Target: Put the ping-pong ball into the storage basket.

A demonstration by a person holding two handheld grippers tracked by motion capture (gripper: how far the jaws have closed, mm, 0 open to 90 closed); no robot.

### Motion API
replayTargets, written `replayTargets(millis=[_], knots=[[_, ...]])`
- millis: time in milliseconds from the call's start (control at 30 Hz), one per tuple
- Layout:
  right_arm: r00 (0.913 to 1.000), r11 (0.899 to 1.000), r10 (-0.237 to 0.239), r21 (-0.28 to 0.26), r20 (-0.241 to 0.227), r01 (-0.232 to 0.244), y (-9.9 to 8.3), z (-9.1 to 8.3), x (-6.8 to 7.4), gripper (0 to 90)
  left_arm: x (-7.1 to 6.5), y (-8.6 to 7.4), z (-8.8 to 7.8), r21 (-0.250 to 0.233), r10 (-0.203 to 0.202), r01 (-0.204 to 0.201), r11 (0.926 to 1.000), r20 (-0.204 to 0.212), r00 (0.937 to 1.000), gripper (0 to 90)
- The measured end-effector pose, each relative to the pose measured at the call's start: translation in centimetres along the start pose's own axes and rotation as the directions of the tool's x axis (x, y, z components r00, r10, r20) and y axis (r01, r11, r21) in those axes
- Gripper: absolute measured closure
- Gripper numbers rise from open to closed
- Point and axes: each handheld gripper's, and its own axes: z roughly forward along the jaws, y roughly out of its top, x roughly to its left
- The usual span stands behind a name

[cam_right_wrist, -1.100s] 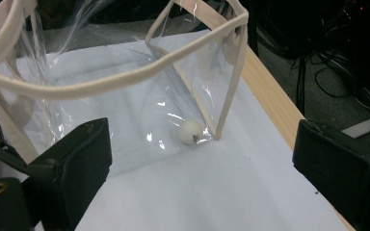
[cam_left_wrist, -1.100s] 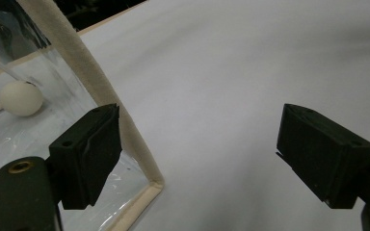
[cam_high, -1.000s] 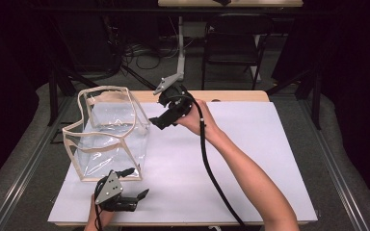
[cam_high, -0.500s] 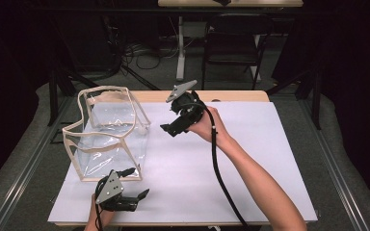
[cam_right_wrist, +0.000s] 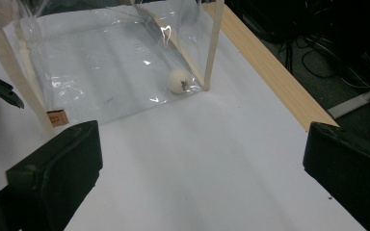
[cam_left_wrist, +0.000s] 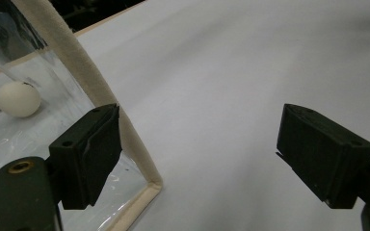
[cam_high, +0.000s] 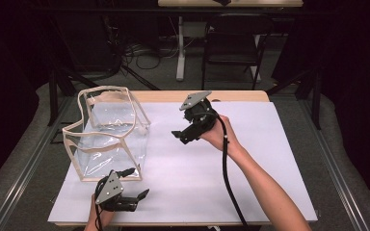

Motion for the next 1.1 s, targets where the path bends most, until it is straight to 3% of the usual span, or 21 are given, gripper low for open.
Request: replayTargets(millis=[433, 1100], knots=[[0.999, 0.999, 0.032, -0.011, 0.031, -0.031, -3.7, -1.5, -0.1, 0.0, 0.0, 0.0, 0.0, 0.002, 0.001, -0.001, 1.0, -0.001, 1.0, 16.0], [0.9954, 0.997, 0.071, 0.019, 0.065, -0.072, -9.0, -3.1, 0.4, 0.0, 0.0, 0.0, 0.0, 0.005, 0.0, 0.0, 1.0, -0.003, 1.0, 15.9]])
